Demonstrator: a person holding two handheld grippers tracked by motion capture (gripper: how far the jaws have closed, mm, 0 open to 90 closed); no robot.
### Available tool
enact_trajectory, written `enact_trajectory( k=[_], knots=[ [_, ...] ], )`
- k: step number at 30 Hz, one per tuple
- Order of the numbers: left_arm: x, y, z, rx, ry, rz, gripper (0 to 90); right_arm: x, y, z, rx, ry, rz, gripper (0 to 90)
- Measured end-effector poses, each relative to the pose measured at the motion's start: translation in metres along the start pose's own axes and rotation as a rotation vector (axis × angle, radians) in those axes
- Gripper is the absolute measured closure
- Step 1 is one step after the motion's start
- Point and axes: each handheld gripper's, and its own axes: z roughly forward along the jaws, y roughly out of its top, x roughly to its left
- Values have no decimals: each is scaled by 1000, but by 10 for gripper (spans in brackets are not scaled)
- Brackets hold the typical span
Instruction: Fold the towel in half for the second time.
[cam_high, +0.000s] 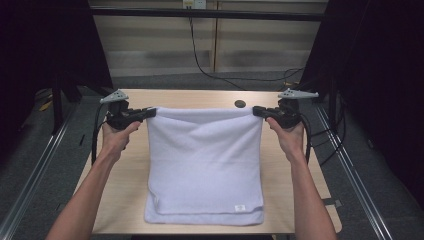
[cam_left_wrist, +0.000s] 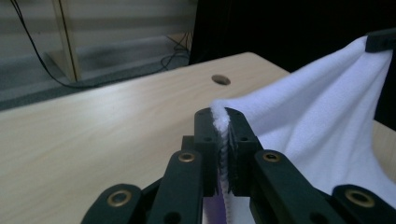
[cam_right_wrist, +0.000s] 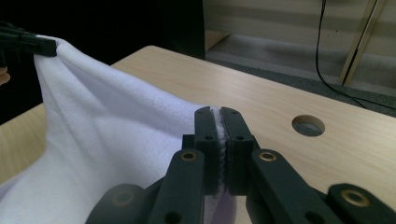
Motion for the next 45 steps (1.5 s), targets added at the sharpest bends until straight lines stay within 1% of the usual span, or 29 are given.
enact_trajectory(
  k=[1, 3, 5, 6, 7, 9, 12, 13, 14, 15, 17, 19, 21, 22, 24, 25, 26, 27, 29, 31, 32, 33, 34, 37, 38, 40, 42, 44, 45],
  knots=[
    [-2, 1, -1, -2, -9, 9, 851, 0, 2, -2, -12, 6, 0, 867],
    [-7, -2, -3, 18, -8, 45, 851, 3, 1, -5, -13, 9, -15, 867],
    [-12, -10, -6, 27, -16, 52, 851, 8, -4, -7, -2, 17, -37, 868],
    [-14, -16, -9, 22, -33, 45, 850, 11, -8, -8, 10, 22, -51, 867],
    [-17, -23, -11, 25, -37, 44, 851, 15, -13, -10, 18, 29, -62, 867],
    [-23, -36, -18, 41, -58, 60, 851, 23, -25, -15, 34, 47, -90, 867],
    [-33, -54, -28, 61, -69, 70, 850, 35, -44, -25, 54, 71, -118, 867],
    [-36, -59, -30, 71, -66, 76, 851, 38, -50, -28, 62, 69, -122, 866],
    [-38, -64, -33, 79, -79, 82, 850, 40, -56, -31, 65, 73, -121, 866],
    [-40, -68, -36, 76, -90, 72, 849, 42, -62, -35, 63, 78, -116, 866],
    [-43, -78, -42, 72, -95, 60, 849, 45, -73, -41, 61, 87, -110, 866],
    [-47, -88, -47, 71, -99, 37, 849, 49, -82, -48, 62, 91, -110, 865],
    [-52, -97, -53, 86, -118, 44, 847, 54, -90, -55, 63, 100, -110, 864],
    [-56, -102, -55, 95, -107, 50, 846, 58, -94, -58, 64, 103, -112, 863],
    [-61, -111, -61, 105, -137, 40, 846, 66, -102, -64, 74, 114, -122, 863],
    [-63, -114, -64, 106, -125, 41, 844, 69, -107, -66, 79, 117, -124, 863],
    [-64, -117, -66, 102, -127, 38, 845, 72, -111, -69, 85, 122, -126, 863],
    [-65, -119, -68, 109, -144, 31, 844, 75, -114, -71, 90, 125, -127, 862],
    [-68, -125, -71, 134, -137, 42, 839, 80, -120, -75, 104, 122, -133, 860],
    [-70, -132, -71, 162, -144, 45, 838, 84, -125, -79, 105, 131, -130, 859],
    [-71, -135, -72, 174, -145, 49, 836, 86, -129, -80, 115, 131, -130, 857],
    [-71, -138, -72, 189, -164, 52, 836, 88, -133, -81, 124, 128, -134, 857],
    [-72, -141, -71, 208, -164, 62, 837, 90, -137, -81, 138, 131, -135, 856],
    [-75, -151, -68, 246, -168, 66, 837, 96, -152, -79, 189, 129, -137, 850],
    [-77, -154, -68, 248, -168, 57, 837, 96, -158, -79, 204, 128, -134, 844],
    [-78, -159, -67, 263, -171, 63, 832, 96, -169, -80, 226, 131, -121, 834],
    [-79, -163, -67, 273, -168, 68, 810, 97, -180, -80, 252, 123, -105, 798],
    [-81, -169, -67, 290, -157, 66, 800, 98, -190, -80, 281, 112, -108, 773],
    [-83, -171, -67, 304, -164, 75, 795, 99, -193, -80, 286, 115, -100, 762]
  ],
)
